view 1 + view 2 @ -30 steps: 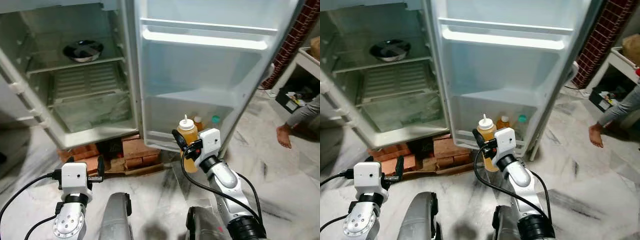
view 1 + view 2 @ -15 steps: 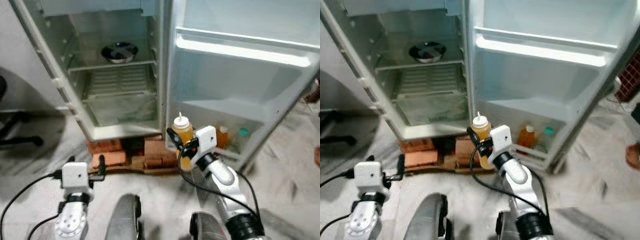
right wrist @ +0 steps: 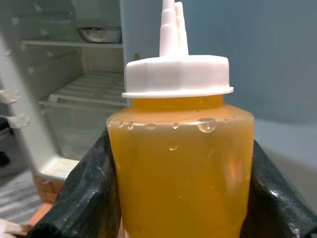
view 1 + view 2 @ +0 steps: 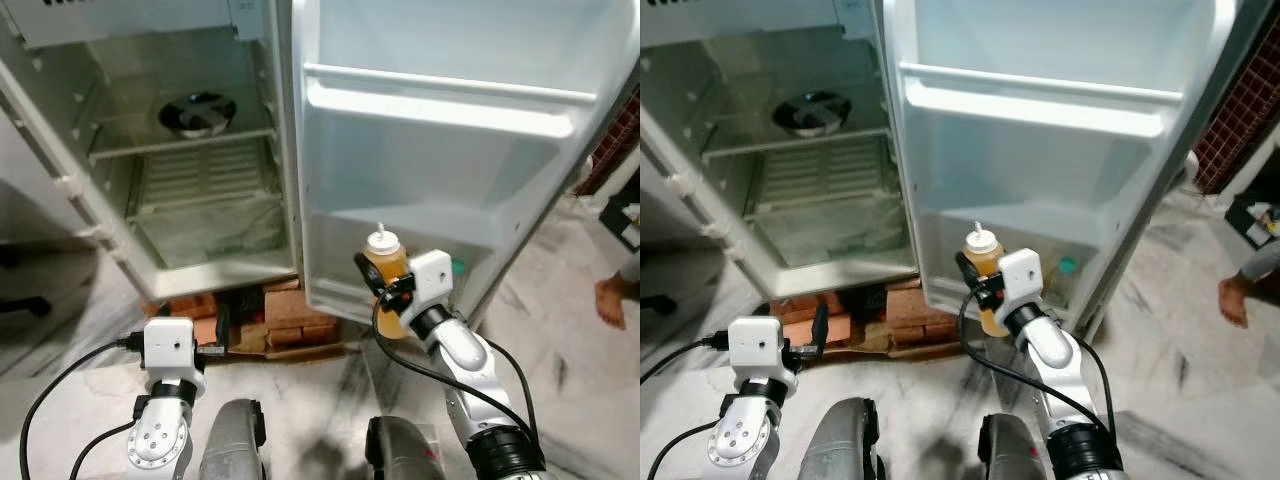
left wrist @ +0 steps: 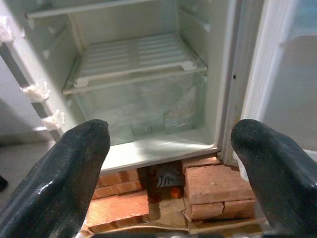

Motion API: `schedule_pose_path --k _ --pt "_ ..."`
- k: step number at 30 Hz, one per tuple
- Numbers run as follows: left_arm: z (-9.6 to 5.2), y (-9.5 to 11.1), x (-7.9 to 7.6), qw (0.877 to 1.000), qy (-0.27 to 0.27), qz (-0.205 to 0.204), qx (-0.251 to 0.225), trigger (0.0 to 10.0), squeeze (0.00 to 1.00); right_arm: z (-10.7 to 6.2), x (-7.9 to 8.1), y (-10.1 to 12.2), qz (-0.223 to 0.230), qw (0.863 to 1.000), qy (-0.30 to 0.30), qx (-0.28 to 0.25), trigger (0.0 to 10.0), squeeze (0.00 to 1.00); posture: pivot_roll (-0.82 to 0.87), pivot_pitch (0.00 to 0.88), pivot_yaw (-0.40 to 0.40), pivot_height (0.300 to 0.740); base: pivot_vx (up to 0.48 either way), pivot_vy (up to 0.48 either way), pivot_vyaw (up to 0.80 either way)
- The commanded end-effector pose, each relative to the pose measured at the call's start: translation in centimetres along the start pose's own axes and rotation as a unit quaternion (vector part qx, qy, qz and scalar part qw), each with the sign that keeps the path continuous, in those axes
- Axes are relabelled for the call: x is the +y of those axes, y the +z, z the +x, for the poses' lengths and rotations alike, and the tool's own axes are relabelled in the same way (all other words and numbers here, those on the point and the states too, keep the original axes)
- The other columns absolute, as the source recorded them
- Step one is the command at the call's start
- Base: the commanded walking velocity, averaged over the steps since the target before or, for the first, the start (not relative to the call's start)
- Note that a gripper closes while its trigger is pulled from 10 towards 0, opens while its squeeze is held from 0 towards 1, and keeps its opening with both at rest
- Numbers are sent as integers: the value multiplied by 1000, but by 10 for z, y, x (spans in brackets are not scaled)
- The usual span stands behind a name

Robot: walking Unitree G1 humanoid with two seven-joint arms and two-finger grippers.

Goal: Restocking fridge

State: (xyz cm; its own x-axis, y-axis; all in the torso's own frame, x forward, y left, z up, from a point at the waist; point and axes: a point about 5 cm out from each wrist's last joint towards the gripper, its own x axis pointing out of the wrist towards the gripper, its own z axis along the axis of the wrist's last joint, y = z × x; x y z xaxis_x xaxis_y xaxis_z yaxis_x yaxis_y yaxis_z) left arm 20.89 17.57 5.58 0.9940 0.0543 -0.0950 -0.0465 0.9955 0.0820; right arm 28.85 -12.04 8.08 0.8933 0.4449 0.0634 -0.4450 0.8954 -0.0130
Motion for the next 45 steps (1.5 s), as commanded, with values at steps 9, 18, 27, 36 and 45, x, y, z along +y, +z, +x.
schedule_pose_path --k 9,18,27,36,45 --pt "1 1 6 1000 6 9 0 10000 0 7 8 4 -5 1000 8 -15 10000 0 23 79 -7 632 381 0 0" --pt "2 1 5 1000 3 7 -1 10000 0 8 10 4 -5 1000 8 -14 10000 0 23 76 -8 632 381 0 0" --pt "2 4 1 1000 4 1 -8 10000 0 8 9 0 5 1000 12 0 10000 0 24 93 -19 632 152 0 0" --pt "-4 3 5 1000 6 7 0 10000 0 5 16 -3 21 999 24 6 10000 0 29 117 -19 632 0 0 0" --pt "-6 4 12 1000 11 13 2 10000 0 9 24 9 37 997 61 -18 10000 0 26 128 14 622 0 0 0"
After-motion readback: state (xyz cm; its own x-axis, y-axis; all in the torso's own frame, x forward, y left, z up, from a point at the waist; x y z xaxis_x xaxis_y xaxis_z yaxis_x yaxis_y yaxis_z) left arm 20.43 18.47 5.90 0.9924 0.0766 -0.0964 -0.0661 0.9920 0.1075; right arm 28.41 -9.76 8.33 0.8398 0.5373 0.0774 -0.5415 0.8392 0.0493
